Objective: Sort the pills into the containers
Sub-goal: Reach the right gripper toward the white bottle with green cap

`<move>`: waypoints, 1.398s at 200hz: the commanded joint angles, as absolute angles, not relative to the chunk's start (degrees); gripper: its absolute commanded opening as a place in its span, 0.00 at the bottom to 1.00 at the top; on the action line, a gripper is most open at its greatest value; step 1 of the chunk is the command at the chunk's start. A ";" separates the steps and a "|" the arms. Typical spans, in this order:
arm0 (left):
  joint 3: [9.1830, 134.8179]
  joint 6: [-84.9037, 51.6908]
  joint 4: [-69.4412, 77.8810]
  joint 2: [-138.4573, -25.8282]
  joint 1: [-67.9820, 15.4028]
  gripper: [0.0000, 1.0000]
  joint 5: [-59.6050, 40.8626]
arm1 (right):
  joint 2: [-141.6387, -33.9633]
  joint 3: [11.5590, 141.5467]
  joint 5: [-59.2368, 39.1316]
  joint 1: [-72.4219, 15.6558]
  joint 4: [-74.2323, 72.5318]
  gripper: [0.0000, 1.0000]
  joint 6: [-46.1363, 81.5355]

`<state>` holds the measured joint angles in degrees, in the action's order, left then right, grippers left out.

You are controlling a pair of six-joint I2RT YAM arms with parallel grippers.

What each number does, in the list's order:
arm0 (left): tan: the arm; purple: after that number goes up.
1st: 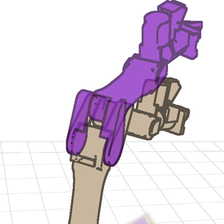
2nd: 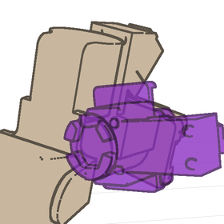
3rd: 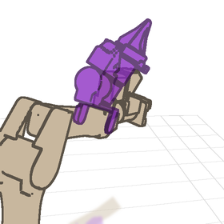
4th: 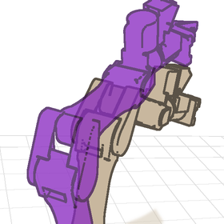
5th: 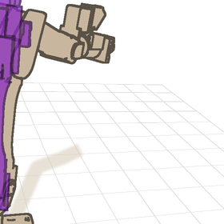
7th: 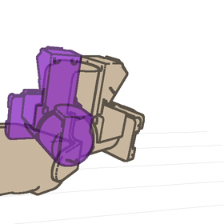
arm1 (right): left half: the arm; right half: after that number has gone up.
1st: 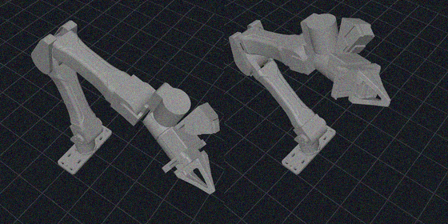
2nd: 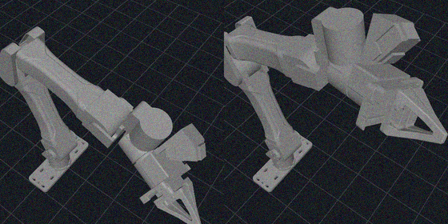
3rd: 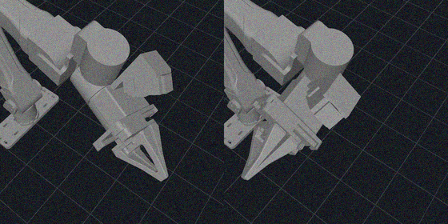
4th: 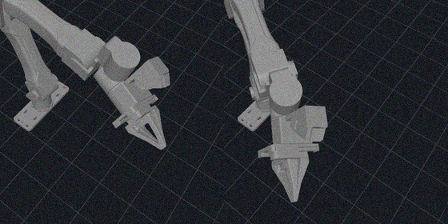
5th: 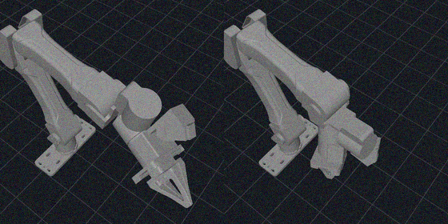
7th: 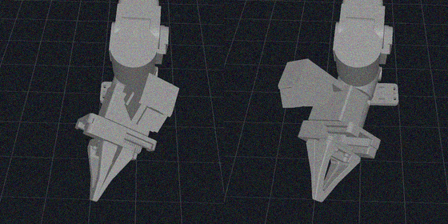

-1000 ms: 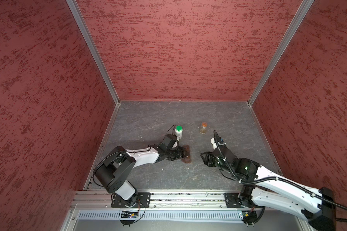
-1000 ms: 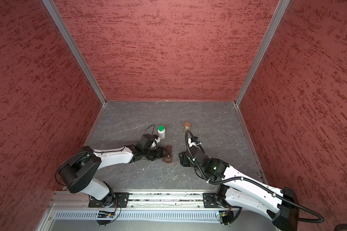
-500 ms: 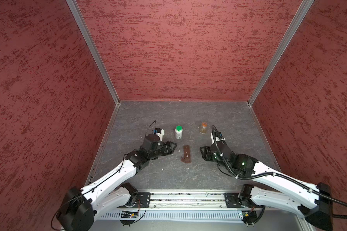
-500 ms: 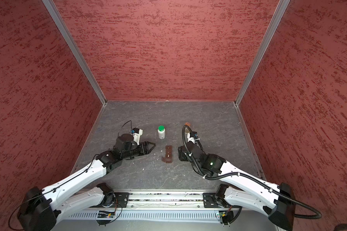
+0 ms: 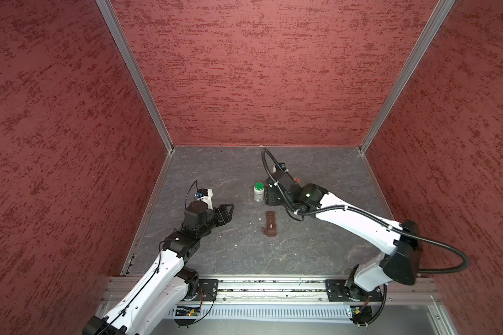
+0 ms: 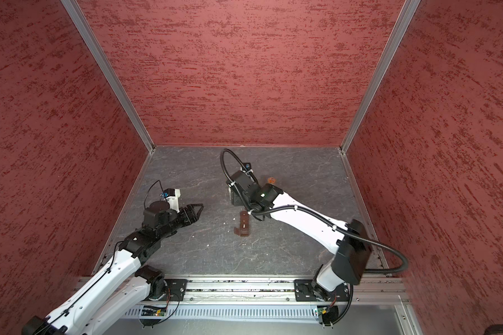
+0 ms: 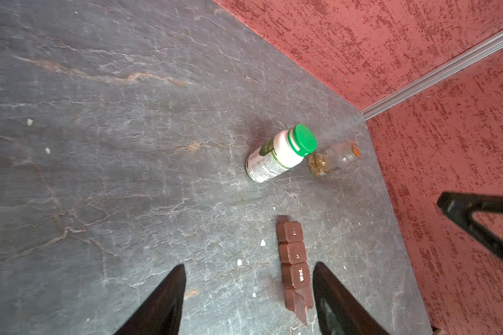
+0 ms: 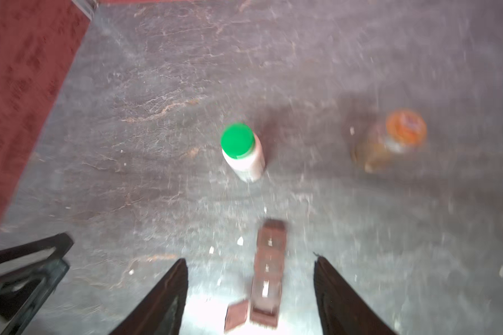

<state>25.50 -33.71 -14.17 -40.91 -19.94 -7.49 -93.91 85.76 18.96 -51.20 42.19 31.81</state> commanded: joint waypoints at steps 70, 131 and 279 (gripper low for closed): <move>21.14 -32.59 -15.46 -35.86 -14.98 0.73 -13.58 | -111.09 105.26 -3.03 -37.91 49.78 0.72 -12.63; 21.23 -32.62 -15.13 -36.56 -14.28 0.76 -14.63 | -115.36 107.05 -17.40 -34.39 49.74 0.71 -25.26; 22.15 -32.17 -13.45 -40.24 -13.37 0.76 -15.64 | -129.96 119.00 -22.41 -33.57 53.92 0.59 -33.13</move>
<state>21.28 -32.69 -15.35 -39.55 -13.98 -14.87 -128.40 116.11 -18.92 -33.63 52.56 -30.96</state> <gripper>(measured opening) 0.763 0.612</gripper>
